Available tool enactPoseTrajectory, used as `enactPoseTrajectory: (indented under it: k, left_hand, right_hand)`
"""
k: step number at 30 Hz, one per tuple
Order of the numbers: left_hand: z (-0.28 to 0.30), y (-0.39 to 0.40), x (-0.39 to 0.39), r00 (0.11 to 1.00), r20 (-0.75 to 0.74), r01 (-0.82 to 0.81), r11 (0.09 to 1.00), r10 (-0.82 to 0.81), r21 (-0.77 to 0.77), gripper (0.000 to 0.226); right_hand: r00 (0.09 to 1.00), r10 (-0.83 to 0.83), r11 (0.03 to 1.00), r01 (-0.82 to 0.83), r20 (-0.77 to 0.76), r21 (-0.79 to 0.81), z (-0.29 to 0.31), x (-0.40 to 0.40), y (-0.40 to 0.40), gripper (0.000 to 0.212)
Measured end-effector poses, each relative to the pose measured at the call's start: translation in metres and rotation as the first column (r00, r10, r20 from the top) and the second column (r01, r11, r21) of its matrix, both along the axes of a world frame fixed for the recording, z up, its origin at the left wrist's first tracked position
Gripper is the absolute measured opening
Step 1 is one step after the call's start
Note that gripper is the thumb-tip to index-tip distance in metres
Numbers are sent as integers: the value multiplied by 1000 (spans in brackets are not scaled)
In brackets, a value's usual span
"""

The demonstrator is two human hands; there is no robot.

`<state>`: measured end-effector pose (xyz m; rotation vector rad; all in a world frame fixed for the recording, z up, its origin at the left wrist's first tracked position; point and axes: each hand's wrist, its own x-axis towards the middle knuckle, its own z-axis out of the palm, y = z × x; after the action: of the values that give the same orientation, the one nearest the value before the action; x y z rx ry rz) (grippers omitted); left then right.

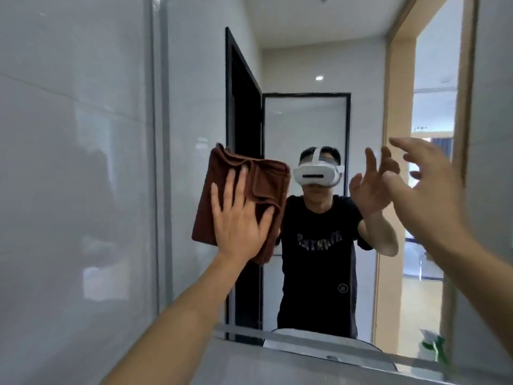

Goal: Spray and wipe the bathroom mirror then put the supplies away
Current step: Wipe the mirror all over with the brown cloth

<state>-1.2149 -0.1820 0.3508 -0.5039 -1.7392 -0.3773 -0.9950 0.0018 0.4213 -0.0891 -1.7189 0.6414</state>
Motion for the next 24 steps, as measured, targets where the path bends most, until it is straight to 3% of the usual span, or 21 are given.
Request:
enactPoseTrajectory:
  k: [5,10,15,18,21,24]
  left_hand:
    - [-39,-85,-55,998,48,-48,983,40,176,68]
    - [-66,-76,-58,992,97,-101,953,76,284,63]
    - [-70,26,6,979,205,-92,924,16,370,62]
    - [-68,116,68,985,162,4,942,-62,335,50]
    - [-66,213,131,979,99,155,969,-176,193,46]
    - [-73,300,185,946,10,325,945,-325,-23,65]
  right_hand:
    - [999,30,999,-31,46,31,-13,-15,-14,50]
    - [998,39,998,-40,43,41,-26,-13,5,52]
    - [999,-3,1000,4,44,-15,-34,11,45,55]
    - [996,-70,997,71,61,-21,-31,39,76,52]
    - [983,-172,985,172,56,7,-27,76,110,51]
    - [967,-241,970,241,78,14,-24,115,140,50]
